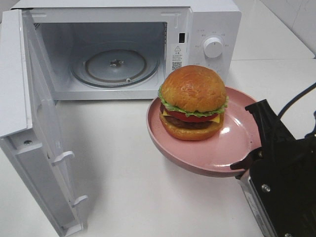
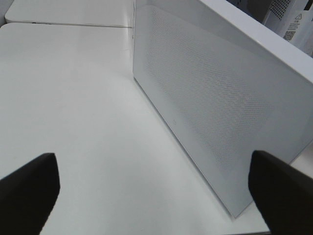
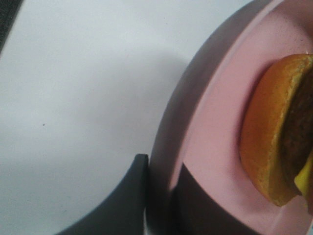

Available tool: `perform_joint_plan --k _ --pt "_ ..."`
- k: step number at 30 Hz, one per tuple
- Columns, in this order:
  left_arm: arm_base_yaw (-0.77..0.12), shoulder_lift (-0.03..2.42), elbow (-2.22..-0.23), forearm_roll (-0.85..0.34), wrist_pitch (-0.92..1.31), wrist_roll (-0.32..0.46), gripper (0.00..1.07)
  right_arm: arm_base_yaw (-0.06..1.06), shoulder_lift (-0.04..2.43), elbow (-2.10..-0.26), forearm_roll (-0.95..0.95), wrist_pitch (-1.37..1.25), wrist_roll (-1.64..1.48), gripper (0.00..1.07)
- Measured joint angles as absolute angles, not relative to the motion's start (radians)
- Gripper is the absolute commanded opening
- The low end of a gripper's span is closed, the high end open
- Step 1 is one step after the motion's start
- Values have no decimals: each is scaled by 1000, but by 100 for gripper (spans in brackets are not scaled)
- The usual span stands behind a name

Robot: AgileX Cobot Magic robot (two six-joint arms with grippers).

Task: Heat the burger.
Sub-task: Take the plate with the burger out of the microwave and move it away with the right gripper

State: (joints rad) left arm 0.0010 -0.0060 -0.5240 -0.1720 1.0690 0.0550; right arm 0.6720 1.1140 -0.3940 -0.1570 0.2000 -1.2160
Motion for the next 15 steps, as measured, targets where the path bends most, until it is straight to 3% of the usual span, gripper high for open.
perform_joint_plan --k 15 --pt "1 -6 -524 -172 1069 55 98 672 983 -366 -454 381 -728 0"
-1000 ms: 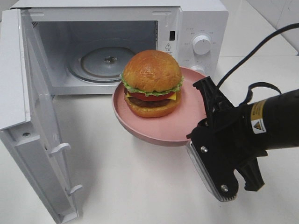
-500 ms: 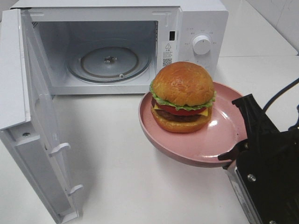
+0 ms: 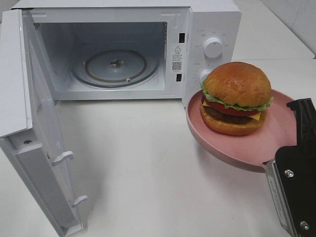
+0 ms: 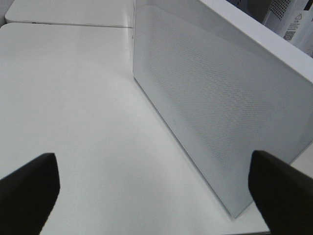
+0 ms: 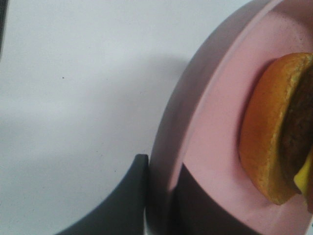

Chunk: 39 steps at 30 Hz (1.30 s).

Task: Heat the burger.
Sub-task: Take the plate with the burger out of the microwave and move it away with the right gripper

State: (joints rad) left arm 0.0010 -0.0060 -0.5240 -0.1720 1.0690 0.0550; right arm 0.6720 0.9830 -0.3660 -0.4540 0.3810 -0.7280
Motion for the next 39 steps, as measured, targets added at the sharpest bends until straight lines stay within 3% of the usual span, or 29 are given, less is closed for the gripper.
perform_joint_plan --k 8,15,29,39 --pt "1 -6 -524 -172 1069 55 98 672 983 -366 -592 421 -505 0" --pt "1 -6 -524 -172 1069 55 98 672 983 -366 -789 568 -99 0" --pt "1 -6 -524 -172 1069 54 98 672 981 -366 -855 778 398 0" --pt "1 -6 -524 -172 1069 54 98 672 982 -366 -855 879 570 0"
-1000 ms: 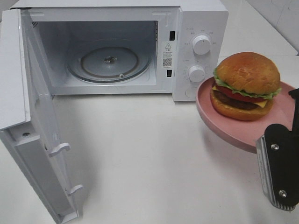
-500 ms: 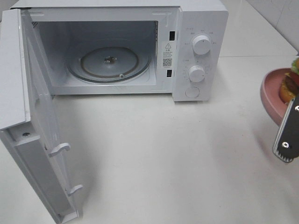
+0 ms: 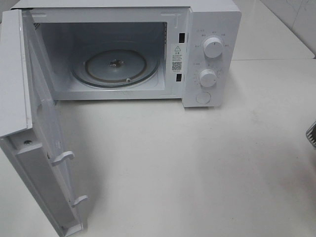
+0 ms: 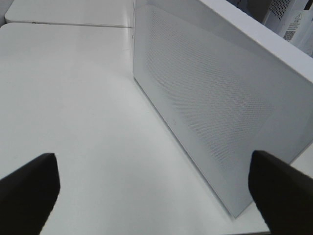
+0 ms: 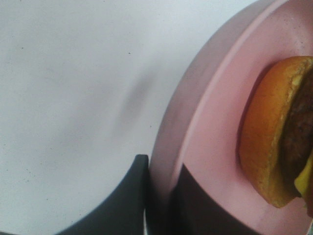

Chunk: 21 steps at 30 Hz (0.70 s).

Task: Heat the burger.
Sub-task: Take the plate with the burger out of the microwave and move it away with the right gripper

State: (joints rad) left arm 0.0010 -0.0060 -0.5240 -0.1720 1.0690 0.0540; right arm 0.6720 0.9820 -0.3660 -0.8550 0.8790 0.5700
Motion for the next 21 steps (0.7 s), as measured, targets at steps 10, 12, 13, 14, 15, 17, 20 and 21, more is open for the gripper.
perform_joint_plan --k 10,12,13,14,15,17,20,21 --pt "1 -6 -524 -172 1069 54 98 669 1227 -417 -859 854 762 0" --pt "1 -6 -524 -172 1069 54 98 669 1259 -427 -863 846 793 0" --pt "1 -6 -524 -172 1069 54 98 669 1322 -440 -872 829 855 0" --pt "1 -6 -524 -172 1069 54 98 669 1378 -451 -883 816 901 0" --pt "1 -6 -524 -172 1069 54 98 669 1378 -451 -883 816 901 0" --pt "1 -6 -524 -172 1069 54 98 669 1408 -456 -889 811 923 0" --pt "1 -6 -524 -172 1069 54 98 669 1489 -471 -917 801 985 0" --pt "1 -6 -524 -172 1069 54 98 669 1540 -478 -943 798 1029 0"
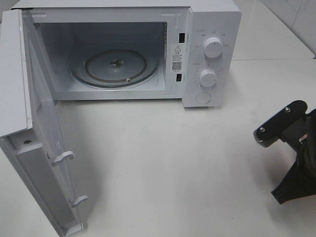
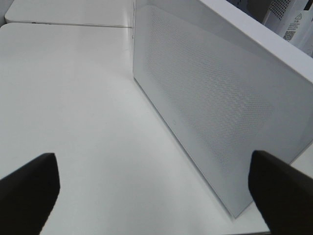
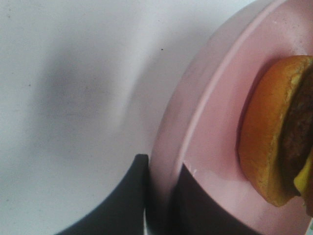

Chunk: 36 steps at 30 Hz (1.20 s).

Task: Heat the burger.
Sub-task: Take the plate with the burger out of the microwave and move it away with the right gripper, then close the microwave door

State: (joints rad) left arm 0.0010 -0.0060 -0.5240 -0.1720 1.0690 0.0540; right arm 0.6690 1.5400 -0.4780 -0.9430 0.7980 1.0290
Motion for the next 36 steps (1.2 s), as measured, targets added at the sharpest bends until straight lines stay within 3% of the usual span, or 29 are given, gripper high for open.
perform_joint_plan --k 17,24,26,27,29,34,36 --pt "1 -6 -524 -172 1069 54 98 488 1799 -485 -1104 647 1205 3" --pt "1 -6 -524 -172 1069 54 98 476 1812 -490 -1118 655 1250 18" --pt "1 -6 -524 -172 1069 54 98 474 1798 -496 -1117 656 1253 36" --pt "1 -6 -524 -172 1069 54 98 474 1798 -496 -1117 656 1253 36" --pt "1 -6 -524 -172 1069 54 98 474 1765 -503 -1104 653 1247 48" --pt "1 -6 -524 -172 1069 54 98 474 1716 -503 -1075 654 1226 58" --pt "1 -6 -524 -172 1069 54 98 474 1628 -503 -978 613 1168 68"
